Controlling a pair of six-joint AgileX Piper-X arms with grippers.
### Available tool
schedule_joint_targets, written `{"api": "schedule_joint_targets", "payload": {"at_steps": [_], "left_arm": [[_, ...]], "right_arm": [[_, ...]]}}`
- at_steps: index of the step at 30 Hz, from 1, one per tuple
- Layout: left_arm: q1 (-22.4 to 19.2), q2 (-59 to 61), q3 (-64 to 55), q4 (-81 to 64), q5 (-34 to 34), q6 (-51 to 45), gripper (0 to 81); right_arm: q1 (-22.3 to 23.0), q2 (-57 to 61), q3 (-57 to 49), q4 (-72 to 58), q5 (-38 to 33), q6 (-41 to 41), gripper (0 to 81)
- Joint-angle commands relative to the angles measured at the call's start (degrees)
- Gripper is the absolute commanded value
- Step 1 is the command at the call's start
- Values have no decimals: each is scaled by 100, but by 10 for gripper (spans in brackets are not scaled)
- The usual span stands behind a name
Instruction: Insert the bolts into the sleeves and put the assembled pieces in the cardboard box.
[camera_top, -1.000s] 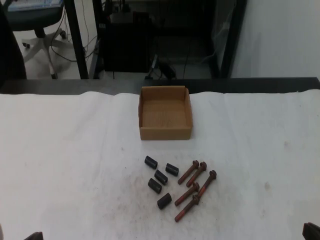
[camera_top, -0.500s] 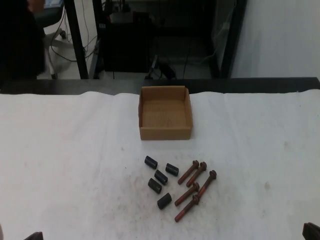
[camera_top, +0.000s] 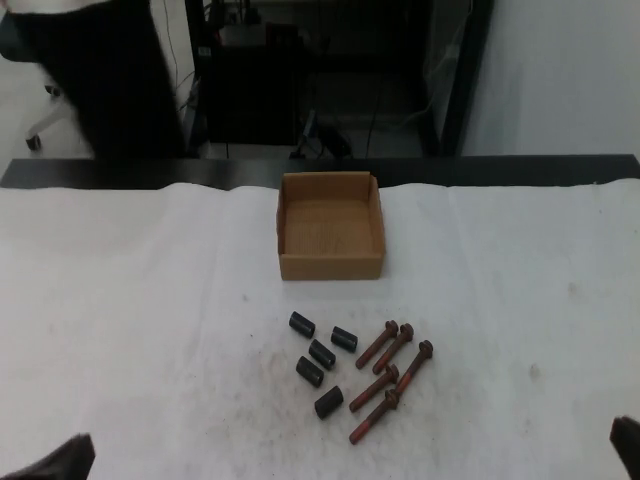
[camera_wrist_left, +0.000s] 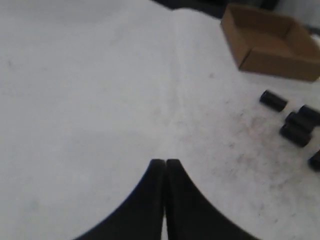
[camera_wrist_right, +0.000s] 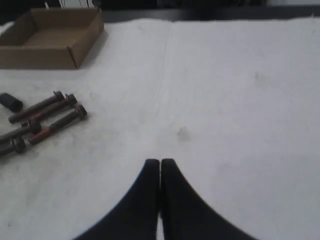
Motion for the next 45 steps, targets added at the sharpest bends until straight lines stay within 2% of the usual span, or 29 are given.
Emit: {"api": "schedule_joint_targets", "payload": {"at_steps": [1, 4, 7, 10, 13, 16, 22, 23, 25, 29, 32, 35, 38, 41, 43, 45], "left_arm": [[15, 0, -53, -614, 319, -240, 3], [15, 0, -53, -1010, 531, -238, 3], [15, 0, -53, -1199, 777, -238, 3], [15, 0, -53, -1426, 1319, -238, 3], [15, 0, -53, -1596, 1829, -238, 3], [15, 0, -53, -1689, 1915, -270, 3], [15, 0, -53, -2939, 2452, -665, 3], [15, 0, -196, -2842, 2451, -596, 3], [15, 51, -558, -2249, 2451, -291, 3], [15, 833, -1461, -960, 2451, 1293, 3], [15, 1815, -2093, -644, 2272, 2186, 3], [15, 2849, -2597, -631, 1994, 2635, 3], [-2, 3958, -3093, -604, 2216, 2610, 7], [-85, 5069, -3525, -605, 2786, 2594, 72], [-165, 5645, -3776, -605, 3061, 2568, 156], [-241, 6122, -4027, -546, 3065, 2045, 249]], "right_arm": [[12, -5, -54, -830, -2, 38, 8], [12, -5, -54, -1494, -49, 802, 8], [12, -5, -54, -2078, -111, 2114, 8], [12, -5, -54, -2499, -239, 3281, 8], [12, -5, -54, -2825, -238, 3664, 8], [12, -5, -54, -3031, -357, 3980, 8], [12, -5, -54, -3197, -2010, 4472, 7], [12, -5, -54, -3225, -2254, 4481, 3], [12, -5, -54, -3221, -2694, 4480, 53], [12, 445, -172, -3221, -3169, 4333, 181], [12, 1094, -474, -3113, -3479, 3935, 256], [12, 1857, -853, -2945, -3476, 3365, 258], [12, 2597, -1344, -2841, -3446, 2661, 258], [29, 3306, -2033, -2623, -3448, 1922, 258], [107, 3734, -2506, -2200, -3441, 1239, 258], [291, 4242, -3041, -1694, -3433, 574, 258]]}}
